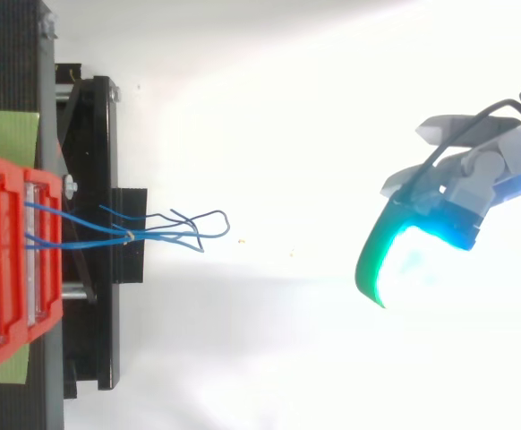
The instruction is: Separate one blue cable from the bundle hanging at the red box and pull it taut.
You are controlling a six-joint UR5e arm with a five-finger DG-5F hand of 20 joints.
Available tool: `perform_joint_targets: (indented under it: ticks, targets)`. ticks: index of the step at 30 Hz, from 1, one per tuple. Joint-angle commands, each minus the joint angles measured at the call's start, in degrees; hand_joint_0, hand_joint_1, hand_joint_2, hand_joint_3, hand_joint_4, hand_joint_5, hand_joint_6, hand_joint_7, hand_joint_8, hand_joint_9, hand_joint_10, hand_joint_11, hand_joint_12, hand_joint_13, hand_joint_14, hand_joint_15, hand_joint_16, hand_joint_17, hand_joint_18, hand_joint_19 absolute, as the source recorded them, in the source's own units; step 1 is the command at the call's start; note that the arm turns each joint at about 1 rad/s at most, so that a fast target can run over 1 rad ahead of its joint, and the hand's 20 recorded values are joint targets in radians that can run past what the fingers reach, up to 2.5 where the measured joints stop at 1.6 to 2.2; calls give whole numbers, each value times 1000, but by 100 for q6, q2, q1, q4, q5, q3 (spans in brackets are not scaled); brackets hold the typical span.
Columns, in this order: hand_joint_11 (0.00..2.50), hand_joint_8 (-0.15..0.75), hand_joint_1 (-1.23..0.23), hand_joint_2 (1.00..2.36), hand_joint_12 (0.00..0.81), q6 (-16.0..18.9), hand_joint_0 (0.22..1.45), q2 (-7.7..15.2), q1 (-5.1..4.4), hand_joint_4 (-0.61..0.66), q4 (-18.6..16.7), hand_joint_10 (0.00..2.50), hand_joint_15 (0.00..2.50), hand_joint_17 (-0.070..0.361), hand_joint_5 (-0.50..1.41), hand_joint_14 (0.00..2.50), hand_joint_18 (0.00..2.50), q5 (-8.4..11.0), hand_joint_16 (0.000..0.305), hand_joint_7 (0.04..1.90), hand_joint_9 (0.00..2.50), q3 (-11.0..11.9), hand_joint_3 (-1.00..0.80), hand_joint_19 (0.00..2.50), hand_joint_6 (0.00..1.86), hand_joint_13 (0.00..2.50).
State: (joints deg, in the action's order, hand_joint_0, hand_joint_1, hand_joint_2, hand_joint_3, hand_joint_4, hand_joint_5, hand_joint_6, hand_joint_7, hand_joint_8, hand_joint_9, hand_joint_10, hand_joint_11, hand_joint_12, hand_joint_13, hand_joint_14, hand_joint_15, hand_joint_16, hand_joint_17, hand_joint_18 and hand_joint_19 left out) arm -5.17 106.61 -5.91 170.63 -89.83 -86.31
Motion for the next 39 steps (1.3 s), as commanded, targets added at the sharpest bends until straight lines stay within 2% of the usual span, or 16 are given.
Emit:
perform_joint_targets:
  ticks: [1,12,19,22,26,27,32,36,39]
  targets:
    - [0,412,-377,1001,372,7,483,0,-7,229,23,0,0,97,-265,0,0,0,43,700,350,0,-484,0,502,99]
    - [0,424,-416,1001,370,-2,489,0,-24,247,32,0,0,96,-256,0,0,27,43,698,410,0,-476,0,502,170]
    - [0,410,-502,1002,348,-10,505,9,-59,266,41,0,0,89,-243,0,0,220,40,732,468,0,-472,0,502,231]
    - [0,386,-557,1002,331,7,514,211,-95,256,32,0,0,82,-241,0,25,422,36,738,467,0,-467,0,502,270]
    - [0,366,-613,1003,320,-2,524,387,-112,251,-12,0,0,74,-240,0,70,484,33,743,471,0,-455,0,502,310]
    - [0,363,-627,1003,317,16,525,598,-147,249,-170,0,0,72,-241,0,85,624,32,744,475,0,-453,0,502,326]
    - [0,353,-680,1003,305,-2,535,668,-200,250,-416,0,0,64,-239,0,179,853,29,749,491,9,-456,0,502,383]
    - [0,349,-726,1002,296,-10,546,677,-262,251,-486,0,0,61,-238,0,262,1099,27,756,497,0,-464,0,502,425]
    - [0,346,-756,1002,297,-19,551,677,-297,252,-495,0,0,61,-237,0,307,1213,27,761,496,0,-475,0,502,454]
